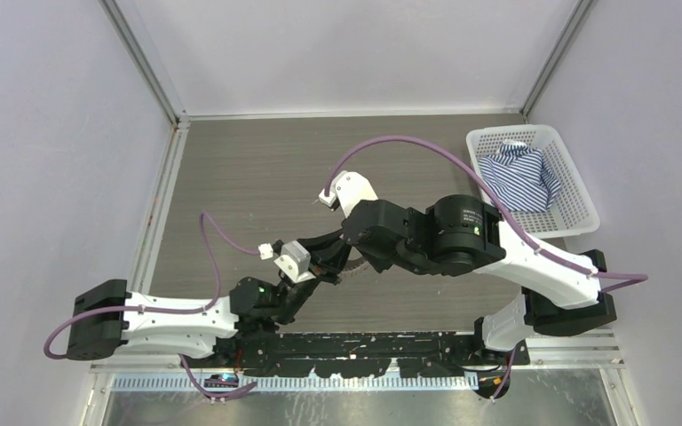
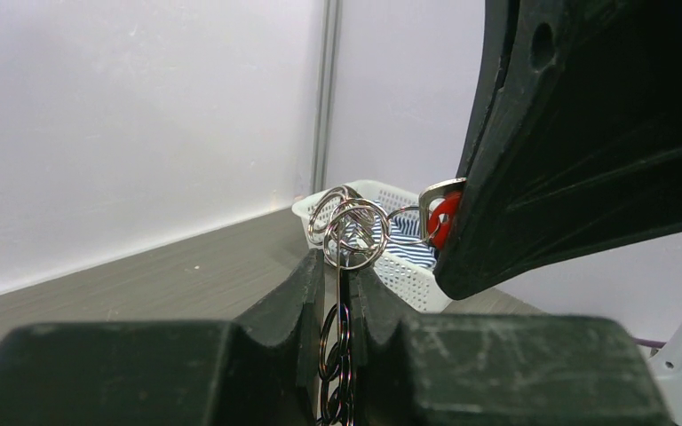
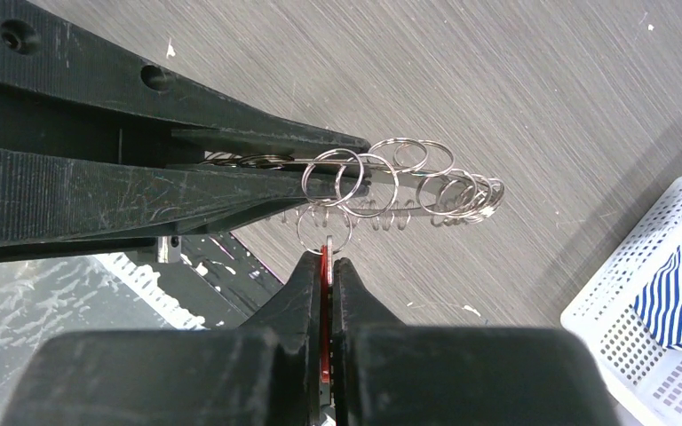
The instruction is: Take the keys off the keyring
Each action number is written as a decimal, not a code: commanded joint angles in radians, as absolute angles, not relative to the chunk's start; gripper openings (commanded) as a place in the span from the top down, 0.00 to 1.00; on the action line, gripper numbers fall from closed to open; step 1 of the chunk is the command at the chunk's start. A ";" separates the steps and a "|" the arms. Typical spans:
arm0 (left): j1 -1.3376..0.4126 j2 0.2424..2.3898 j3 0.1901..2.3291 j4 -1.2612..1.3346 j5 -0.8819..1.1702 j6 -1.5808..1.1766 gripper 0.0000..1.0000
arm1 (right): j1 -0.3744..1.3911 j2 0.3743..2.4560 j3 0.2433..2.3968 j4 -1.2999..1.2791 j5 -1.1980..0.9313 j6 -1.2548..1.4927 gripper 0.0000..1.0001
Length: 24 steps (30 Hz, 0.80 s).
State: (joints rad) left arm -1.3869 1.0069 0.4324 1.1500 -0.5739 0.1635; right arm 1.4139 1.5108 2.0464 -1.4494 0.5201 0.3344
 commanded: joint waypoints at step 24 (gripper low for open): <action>-1.360 1.118 0.541 1.394 -0.706 0.123 0.99 | 1.489 1.489 2.064 -1.333 0.305 0.298 0.99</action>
